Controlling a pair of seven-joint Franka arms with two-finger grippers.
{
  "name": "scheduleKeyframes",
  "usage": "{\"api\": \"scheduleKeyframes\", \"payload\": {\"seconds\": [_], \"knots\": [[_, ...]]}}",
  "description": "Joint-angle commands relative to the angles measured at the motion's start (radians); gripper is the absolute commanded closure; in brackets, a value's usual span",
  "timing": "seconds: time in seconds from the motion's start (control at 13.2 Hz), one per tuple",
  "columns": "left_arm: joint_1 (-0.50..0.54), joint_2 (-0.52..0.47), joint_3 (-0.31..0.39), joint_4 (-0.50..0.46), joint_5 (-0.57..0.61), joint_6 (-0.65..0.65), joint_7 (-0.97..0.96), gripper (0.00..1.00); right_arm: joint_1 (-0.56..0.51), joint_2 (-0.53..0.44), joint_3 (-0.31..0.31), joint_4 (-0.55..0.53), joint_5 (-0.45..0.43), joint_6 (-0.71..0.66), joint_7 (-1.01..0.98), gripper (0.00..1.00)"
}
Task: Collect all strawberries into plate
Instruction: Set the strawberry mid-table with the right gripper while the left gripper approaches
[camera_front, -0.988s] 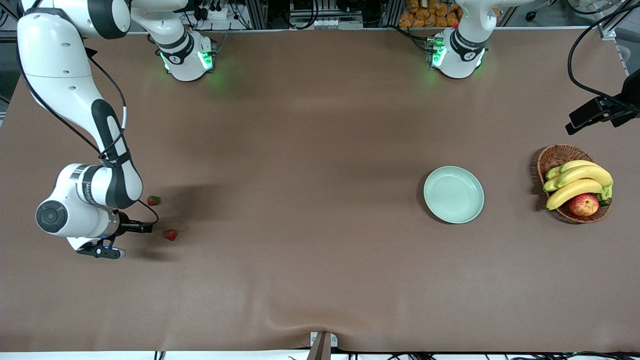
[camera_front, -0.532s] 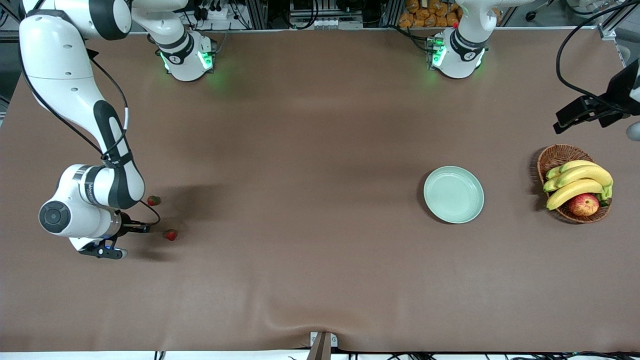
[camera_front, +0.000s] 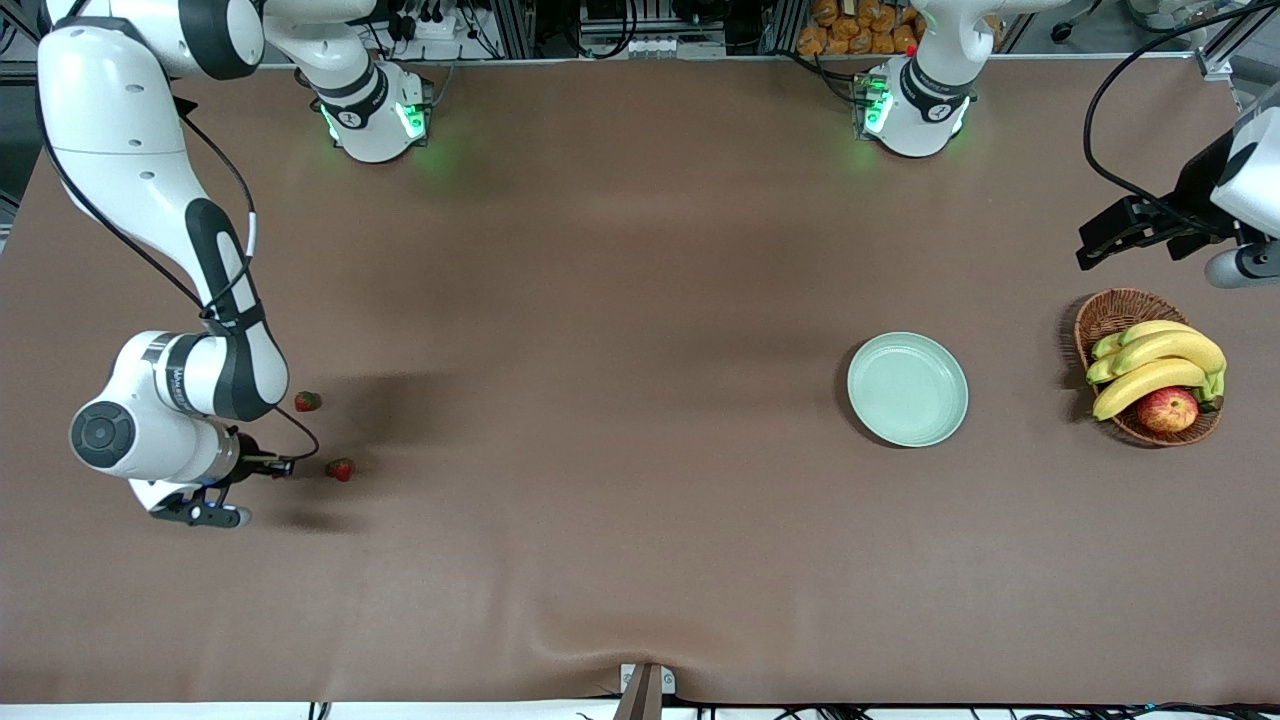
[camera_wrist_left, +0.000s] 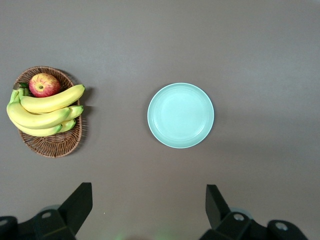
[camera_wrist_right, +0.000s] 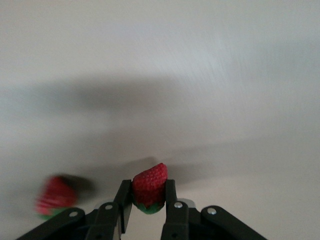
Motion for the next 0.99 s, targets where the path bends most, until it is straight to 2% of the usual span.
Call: {"api": "scheduleKeyframes", "payload": {"seconds": [0.0, 0.08, 0.3, 0.46, 0.61, 0.84, 0.91], "knots": [[0.007, -0.002, -0.033, 0.007, 0.008, -0.022, -0.014, 0.00, 0.035, -0.049, 0.045, 0.057, 0.018, -0.024, -0.005, 0.97], [0.007, -0.002, -0.037, 0.007, 0.008, -0.027, -0.016, 0.00, 0.066, -0.053, 0.053, 0.057, 0.048, -0.024, 0.012, 0.97], [0.001, 0.001, -0.058, -0.008, 0.004, -0.025, -0.033, 0.00, 0.233, -0.046, 0.062, 0.057, 0.257, -0.019, 0.175, 0.98], [0.002, 0.015, -0.118, -0.045, 0.002, -0.022, -0.076, 0.00, 0.353, -0.020, 0.062, 0.059, 0.395, -0.004, 0.268, 0.98], [0.006, 0.013, -0.174, -0.121, -0.004, 0.016, -0.154, 0.00, 0.448, 0.013, 0.061, 0.059, 0.583, 0.112, 0.271, 0.97], [0.006, 0.013, -0.276, -0.236, -0.004, 0.114, -0.304, 0.00, 0.566, 0.086, 0.061, 0.077, 0.751, 0.235, 0.279, 0.97], [0.006, 0.015, -0.290, -0.281, -0.004, 0.152, -0.332, 0.00, 0.609, 0.115, 0.061, 0.089, 0.812, 0.290, 0.279, 0.97]]}}
